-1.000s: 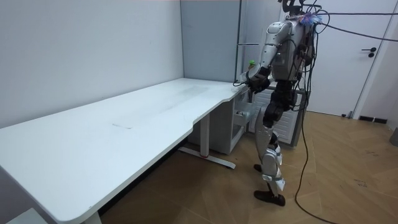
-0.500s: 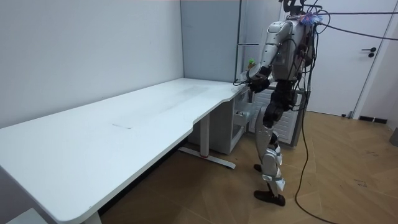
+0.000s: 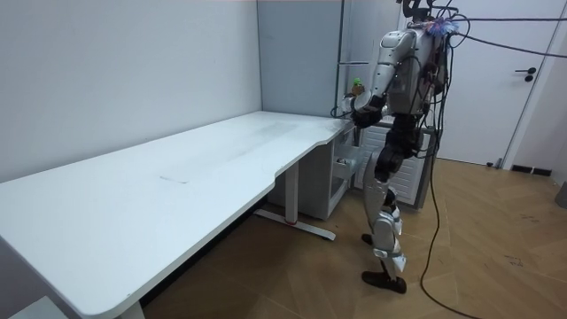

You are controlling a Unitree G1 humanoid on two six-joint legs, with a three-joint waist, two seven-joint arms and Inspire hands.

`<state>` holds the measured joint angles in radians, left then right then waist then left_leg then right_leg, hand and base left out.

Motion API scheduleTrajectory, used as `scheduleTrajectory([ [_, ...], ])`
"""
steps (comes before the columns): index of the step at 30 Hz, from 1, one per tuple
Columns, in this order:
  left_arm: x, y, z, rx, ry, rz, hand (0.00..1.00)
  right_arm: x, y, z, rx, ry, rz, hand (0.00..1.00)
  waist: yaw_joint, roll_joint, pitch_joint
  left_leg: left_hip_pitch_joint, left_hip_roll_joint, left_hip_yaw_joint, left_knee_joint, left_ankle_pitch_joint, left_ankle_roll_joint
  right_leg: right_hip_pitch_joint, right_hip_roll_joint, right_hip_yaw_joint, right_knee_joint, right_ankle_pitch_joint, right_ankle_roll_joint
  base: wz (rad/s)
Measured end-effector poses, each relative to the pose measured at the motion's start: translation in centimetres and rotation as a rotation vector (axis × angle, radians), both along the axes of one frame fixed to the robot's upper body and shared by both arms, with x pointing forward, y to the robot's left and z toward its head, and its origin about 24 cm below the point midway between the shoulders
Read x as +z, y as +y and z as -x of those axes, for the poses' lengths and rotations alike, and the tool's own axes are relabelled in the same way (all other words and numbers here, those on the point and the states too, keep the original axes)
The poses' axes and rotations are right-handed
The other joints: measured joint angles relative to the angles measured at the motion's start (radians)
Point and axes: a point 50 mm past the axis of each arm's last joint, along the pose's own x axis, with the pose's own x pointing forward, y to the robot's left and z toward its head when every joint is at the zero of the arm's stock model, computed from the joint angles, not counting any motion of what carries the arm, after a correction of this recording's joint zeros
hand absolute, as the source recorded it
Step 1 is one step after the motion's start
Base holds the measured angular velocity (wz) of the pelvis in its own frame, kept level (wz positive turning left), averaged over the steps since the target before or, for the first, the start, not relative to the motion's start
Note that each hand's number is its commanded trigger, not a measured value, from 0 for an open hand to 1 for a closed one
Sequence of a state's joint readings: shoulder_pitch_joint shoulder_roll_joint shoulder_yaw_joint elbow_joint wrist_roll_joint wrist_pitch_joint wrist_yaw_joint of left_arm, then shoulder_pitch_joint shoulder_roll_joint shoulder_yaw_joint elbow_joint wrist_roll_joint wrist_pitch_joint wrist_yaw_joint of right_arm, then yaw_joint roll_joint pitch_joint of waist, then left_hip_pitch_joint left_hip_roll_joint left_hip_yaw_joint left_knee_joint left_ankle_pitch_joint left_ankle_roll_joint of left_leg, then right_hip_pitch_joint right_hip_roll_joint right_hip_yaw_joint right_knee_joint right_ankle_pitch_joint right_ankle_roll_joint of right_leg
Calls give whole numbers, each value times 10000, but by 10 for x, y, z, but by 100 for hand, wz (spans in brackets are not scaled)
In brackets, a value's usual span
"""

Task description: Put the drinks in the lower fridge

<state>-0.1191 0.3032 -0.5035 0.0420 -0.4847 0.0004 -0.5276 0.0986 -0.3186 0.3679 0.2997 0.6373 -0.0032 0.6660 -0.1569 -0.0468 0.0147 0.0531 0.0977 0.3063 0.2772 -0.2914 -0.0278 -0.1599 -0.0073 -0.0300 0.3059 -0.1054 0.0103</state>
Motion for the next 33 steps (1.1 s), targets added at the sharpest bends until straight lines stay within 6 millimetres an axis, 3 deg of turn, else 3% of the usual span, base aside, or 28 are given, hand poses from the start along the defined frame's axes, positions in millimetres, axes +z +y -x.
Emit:
scheduleTrajectory([
  [7,49,6,-2,117,-1934,830,0,2,-8,0,-107,-257,123,100,284,36,-7,-36,81,-28,-3,0,-2,110,66,-29,-174,57,-26,1],
  [10,72,8,-1,141,-2526,1815,0,1,-20,4,-626,-182,226,100,538,197,1,73,105,-105,-29,0,-4,216,87,-64,-290,91,-32,2],
  [13,100,24,0,415,-3148,3163,0,-4,-32,15,-1320,149,280,100,756,434,-23,256,110,-143,-107,6,-15,396,85,-111,-295,79,-31,1],
  [18,137,56,2,1209,-4364,5304,0,-12,-44,31,-1907,621,517,100,1065,454,-35,564,92,-147,-215,14,-29,727,84,-122,-319,31,-20,4],
  [23,160,78,8,1720,-5484,6208,0,-13,-53,36,-2155,729,843,100,1397,448,-48,791,84,-307,-363,9,-31,1014,64,-225,-374,14,-4,8],
  [26,177,90,17,1509,-5977,7191,0,-13,-54,36,-2257,688,846,100,1644,621,-111,806,105,-464,-405,13,-38,1173,70,-379,-552,27,-5,15],
  [27,186,98,21,1528,-6337,7461,0,-13,-57,37,-2359,680,960,100,1717,708,-138,849,105,-528,-392,18,-47,1221,62,-440,-558,16,-7,12],
  [30,204,122,26,1820,-7013,8708,0,-14,-70,45,-2697,798,1433,100,2054,897,-116,1107,73,-674,-501,31,-64,1485,8,-599,-551,-136,13,17],
  [33,216,146,37,2259,-7744,9989,0,-12,-76,55,-2964,891,1456,100,2421,872,-121,1184,50,-730,-572,50,-88,1512,-45,-737,-467,-269,8,10],
])
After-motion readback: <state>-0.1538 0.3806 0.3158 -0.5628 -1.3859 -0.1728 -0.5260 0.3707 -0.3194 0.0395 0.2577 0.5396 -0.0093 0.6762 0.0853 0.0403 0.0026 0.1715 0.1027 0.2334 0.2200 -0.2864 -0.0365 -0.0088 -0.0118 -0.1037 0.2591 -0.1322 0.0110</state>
